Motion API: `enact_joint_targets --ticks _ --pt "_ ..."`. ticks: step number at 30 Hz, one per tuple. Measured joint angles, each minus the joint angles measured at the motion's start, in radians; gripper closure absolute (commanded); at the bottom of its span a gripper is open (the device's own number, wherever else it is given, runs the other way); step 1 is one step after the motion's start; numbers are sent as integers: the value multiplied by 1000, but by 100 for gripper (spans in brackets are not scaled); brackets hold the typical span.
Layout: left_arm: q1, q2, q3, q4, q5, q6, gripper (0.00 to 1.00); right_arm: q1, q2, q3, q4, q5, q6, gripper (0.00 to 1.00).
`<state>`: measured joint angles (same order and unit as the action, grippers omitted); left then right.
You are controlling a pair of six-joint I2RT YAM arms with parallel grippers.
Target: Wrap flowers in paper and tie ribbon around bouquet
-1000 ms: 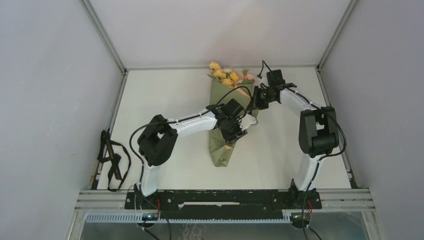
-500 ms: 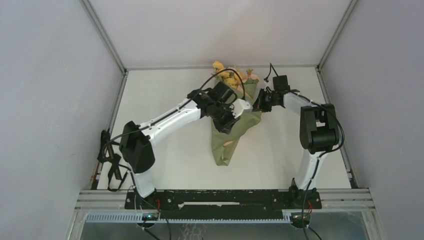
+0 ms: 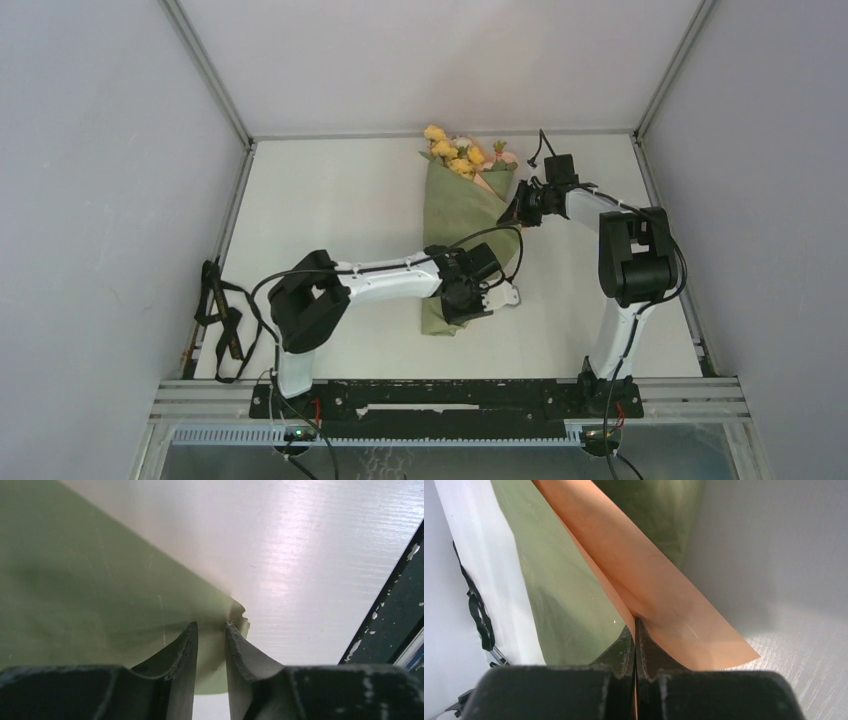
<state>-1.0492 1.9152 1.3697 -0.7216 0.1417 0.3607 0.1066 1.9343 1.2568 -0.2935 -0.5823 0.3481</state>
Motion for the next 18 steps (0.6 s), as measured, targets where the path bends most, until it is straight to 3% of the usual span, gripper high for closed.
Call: enact_joint_targets --ticks 11,18 --pt "-33 -16 -102 77 7 25 60 5 8 -15 14 -3 25 100" --pt "-30 -48 117 -218 178 85 50 5 17 -15 24 0 23 100"
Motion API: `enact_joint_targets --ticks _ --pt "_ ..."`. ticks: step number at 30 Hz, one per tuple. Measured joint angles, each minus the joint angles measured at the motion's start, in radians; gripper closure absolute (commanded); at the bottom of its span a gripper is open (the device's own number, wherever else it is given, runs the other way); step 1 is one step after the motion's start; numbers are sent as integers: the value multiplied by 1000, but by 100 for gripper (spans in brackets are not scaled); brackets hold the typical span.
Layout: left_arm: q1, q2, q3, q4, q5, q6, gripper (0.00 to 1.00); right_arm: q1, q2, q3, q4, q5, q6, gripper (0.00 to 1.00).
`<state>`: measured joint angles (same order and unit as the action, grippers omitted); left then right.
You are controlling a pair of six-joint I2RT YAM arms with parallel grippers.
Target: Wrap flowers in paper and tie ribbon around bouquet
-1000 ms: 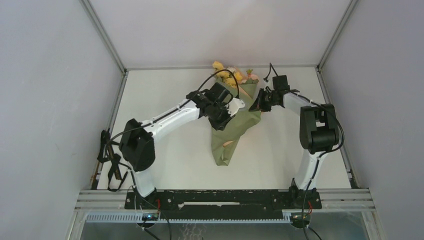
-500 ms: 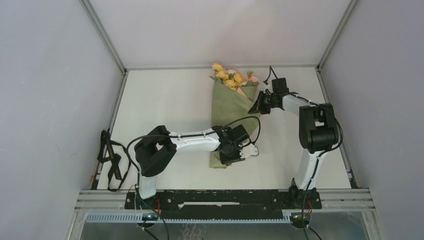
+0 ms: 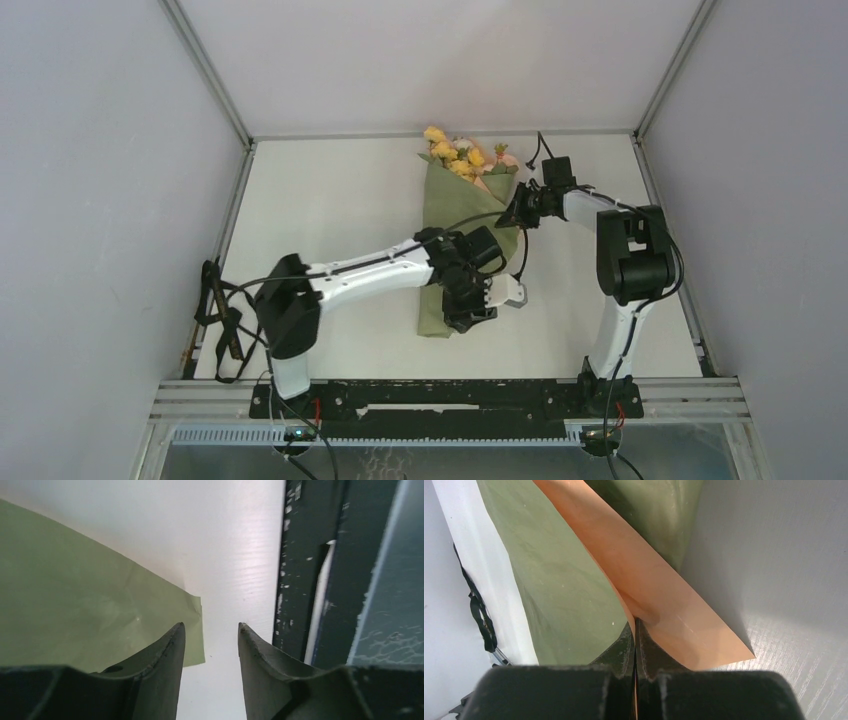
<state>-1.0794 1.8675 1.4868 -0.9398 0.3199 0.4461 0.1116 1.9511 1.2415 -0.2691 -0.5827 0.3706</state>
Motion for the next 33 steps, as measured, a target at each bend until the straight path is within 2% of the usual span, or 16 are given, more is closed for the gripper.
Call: enact_joint_targets --ticks 2,4,6,8,10,13,15,19,24,28,31,33 --pt "13 -56 34 -13 51 17 46 0 5 0 3 1 -1 100" --pt "48 -119 16 43 64 1 46 0 10 0 5 2 -2 100" --pt "93 -150 -37 148 23 -20 46 0 11 0 5 2 -2 93" --pt "127 -122 -92 244 -72 -25 45 0 11 0 6 2 -4 81" --pt "133 -26 -150 322 -159 -24 44 0 11 0 5 5 -5 63" --pt "87 51 -203 360 -211 -11 44 0 10 0 1 37 -12 34" --pt "55 32 -221 409 -208 -17 44 -2 -3 0 -23 85 -24 21" --pt "23 24 -255 439 -213 -20 44 -18 -102 -10 -109 183 -53 5" --pt "25 19 -266 453 -200 -20 44 -13 -321 -24 -220 297 -62 3" --pt "27 19 -266 453 -192 -21 44 40 -425 -108 -208 334 -9 1" --pt "28 19 -266 454 -187 -21 43 71 -454 -223 -143 289 75 1" --pt "29 19 -266 454 -186 -21 44 86 -410 -285 -87 246 134 1"
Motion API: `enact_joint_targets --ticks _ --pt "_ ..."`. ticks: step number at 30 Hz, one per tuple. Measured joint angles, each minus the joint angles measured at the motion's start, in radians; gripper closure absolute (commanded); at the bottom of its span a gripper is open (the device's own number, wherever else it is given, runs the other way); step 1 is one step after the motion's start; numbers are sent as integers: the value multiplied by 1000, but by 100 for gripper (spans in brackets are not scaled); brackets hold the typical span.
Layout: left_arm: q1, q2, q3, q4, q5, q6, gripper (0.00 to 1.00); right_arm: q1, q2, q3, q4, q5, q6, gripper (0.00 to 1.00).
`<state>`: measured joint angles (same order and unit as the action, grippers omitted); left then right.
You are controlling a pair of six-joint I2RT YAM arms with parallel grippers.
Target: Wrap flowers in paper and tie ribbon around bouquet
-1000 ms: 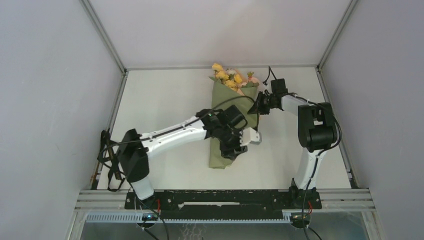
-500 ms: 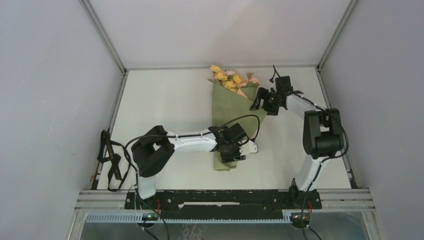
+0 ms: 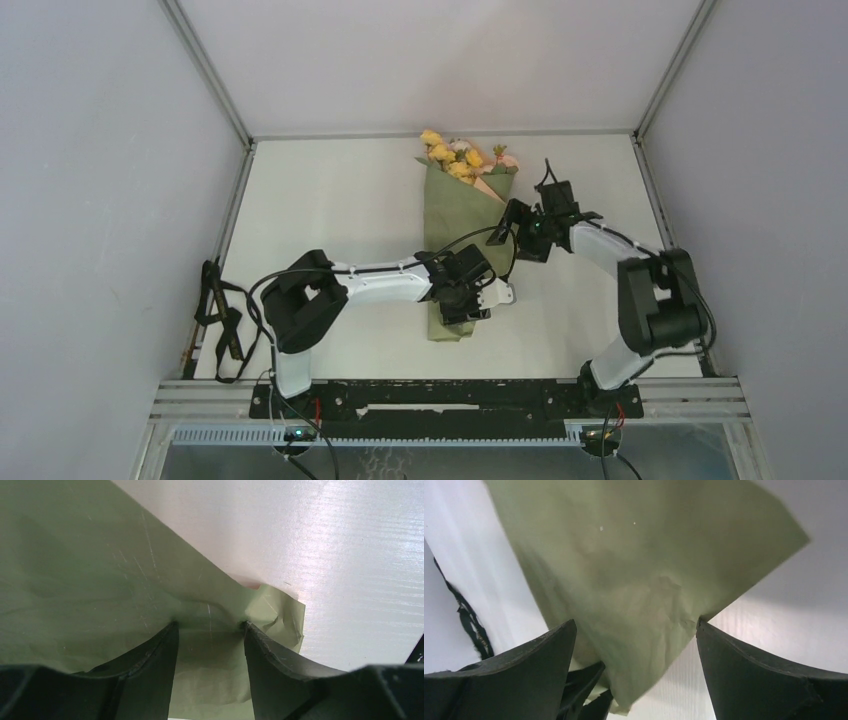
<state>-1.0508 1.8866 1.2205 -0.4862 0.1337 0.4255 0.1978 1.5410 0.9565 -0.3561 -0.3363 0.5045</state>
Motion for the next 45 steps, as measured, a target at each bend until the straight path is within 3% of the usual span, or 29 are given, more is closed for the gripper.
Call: enact_joint_targets --ticks 5,8,11,14,16,20,26,28,32,35,39,42,45 --pt "0 -1 -2 3 2 0 43 26 232 -17 237 -178 131 5" --pt "0 -2 -3 4 0 0 43 41 317 13 391 -250 188 13" --pt "5 -2 -3 7 0 -4 43 48 389 19 529 -321 246 37" --pt "19 -3 -2 4 3 -7 43 51 446 17 616 -356 283 78" --pt "31 -3 1 -6 13 -7 42 53 475 9 655 -364 300 99" --pt "63 -3 32 -94 50 -6 35 49 484 -11 686 -369 317 100" --pt "201 -87 185 -362 161 3 7 28 483 -12 691 -380 306 100" --pt "306 -173 199 -415 178 3 5 25 481 -12 684 -380 298 100" --pt "675 -359 163 -455 155 -10 8 26 473 -13 668 -379 279 100" --pt "1018 -430 53 -441 74 -31 11 27 461 -13 644 -371 263 100" --pt "1344 -429 -158 -422 -39 -28 11 35 437 -13 604 -348 243 100" --pt "1504 -430 -311 -430 -83 -8 11 42 410 -13 568 -325 229 100" --pt "1541 -430 -414 -430 -99 22 14 47 399 -13 542 -305 218 100"
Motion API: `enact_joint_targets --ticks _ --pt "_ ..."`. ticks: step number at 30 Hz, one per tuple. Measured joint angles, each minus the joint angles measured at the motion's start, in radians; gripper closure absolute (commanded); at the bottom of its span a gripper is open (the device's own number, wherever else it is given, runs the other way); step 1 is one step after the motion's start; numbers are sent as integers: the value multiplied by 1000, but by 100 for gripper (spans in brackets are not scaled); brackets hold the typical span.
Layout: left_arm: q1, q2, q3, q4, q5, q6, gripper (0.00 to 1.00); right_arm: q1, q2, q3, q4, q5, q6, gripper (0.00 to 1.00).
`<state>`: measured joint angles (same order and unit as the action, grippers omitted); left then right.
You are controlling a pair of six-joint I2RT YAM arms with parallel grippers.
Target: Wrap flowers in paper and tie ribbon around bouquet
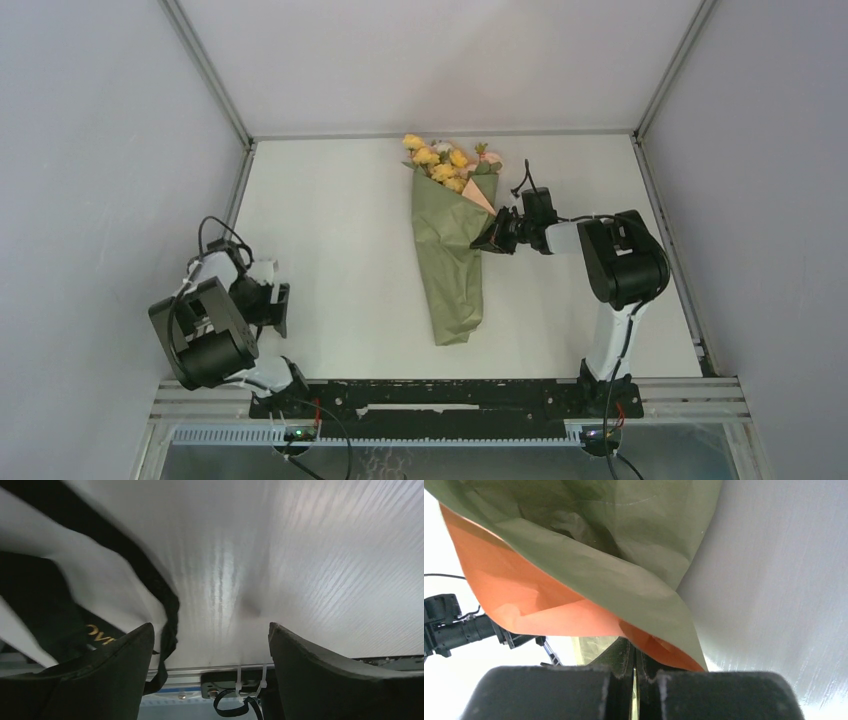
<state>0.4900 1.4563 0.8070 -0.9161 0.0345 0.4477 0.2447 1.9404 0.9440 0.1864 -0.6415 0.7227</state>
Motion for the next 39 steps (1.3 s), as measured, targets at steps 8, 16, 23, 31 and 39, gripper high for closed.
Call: enact_joint_targets --ticks 8,16,23,31,39 --pt "56 25 -56 26 -61 60 47 12 -20 0 -47 37 -15 100" --pt "73 129 27 -19 -45 106 100 13 -32 0 -61 42 -18 100" --pt "-254 -21 142 -153 137 128 100 7 -54 0 -76 28 -14 100" --pt "-1046 -136 788 -363 350 117 100 -31 -98 2 -176 20 -43 100" --pt "-1081 -239 855 -333 407 18 100 -72 -149 2 -268 31 -98 100"
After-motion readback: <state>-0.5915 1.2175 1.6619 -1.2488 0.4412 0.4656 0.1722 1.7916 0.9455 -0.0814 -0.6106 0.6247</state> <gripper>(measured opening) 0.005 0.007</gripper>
